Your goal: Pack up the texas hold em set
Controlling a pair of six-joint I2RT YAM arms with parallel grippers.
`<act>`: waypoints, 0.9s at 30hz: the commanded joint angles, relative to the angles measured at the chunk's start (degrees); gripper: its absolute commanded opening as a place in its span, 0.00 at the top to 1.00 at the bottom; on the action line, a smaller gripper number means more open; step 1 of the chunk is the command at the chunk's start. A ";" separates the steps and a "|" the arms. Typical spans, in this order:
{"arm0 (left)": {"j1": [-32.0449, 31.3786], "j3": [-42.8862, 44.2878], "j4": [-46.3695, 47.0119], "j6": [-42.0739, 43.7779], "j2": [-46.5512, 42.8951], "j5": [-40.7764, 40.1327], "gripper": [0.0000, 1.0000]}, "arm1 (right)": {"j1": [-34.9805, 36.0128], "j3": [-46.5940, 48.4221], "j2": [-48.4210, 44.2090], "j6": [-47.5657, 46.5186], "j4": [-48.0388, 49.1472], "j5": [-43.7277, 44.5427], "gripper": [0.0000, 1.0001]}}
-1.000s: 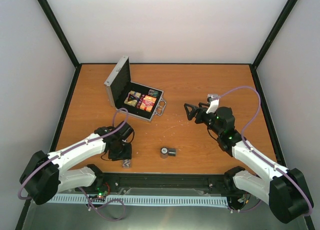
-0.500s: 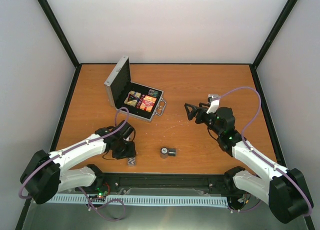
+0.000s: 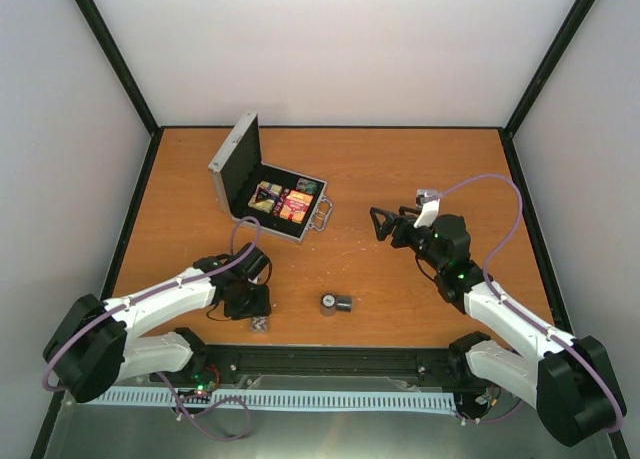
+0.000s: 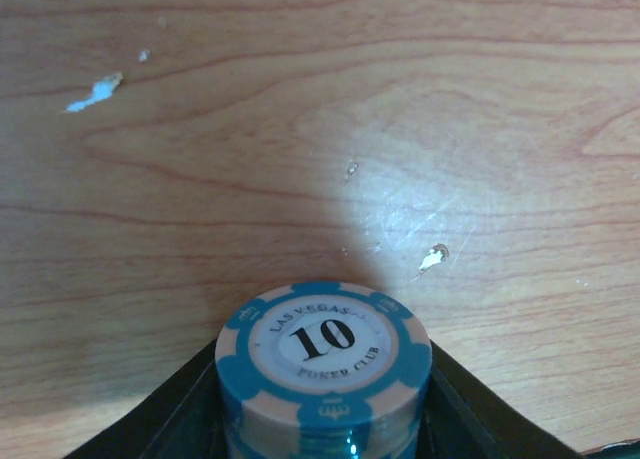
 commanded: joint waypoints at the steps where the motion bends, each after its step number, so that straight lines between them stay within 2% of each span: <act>1: -0.52 -0.44 0.57 -0.82 0.21 -1.00 0.57 | -0.58 -0.58 -0.62 0.23 2.02 -0.49 0.00; 8: -0.48 0.21 2.49 -1.85 -3.03 -1.87 0.68 | -0.74 -0.83 -0.91 0.44 2.21 -0.50 0.00; 14: -0.53 6.47 13.18 0.67 -3.18 -4.38 0.75 | -0.83 -0.94 -1.06 0.53 2.27 -0.69 0.00; 21: 2.14 24.06 21.96 13.11 13.25 -10.20 0.79 | -1.18 -1.49 -2.22 0.48 1.88 -0.19 0.00; 23: 5.32 28.60 25.27 15.92 17.64 -8.95 0.80 | -1.25 -1.63 -2.56 0.61 1.74 -0.08 0.00; 27: 11.06 34.22 34.99 15.82 24.07 -6.44 0.79 | -1.50 -2.04 -3.01 0.75 1.80 0.17 0.00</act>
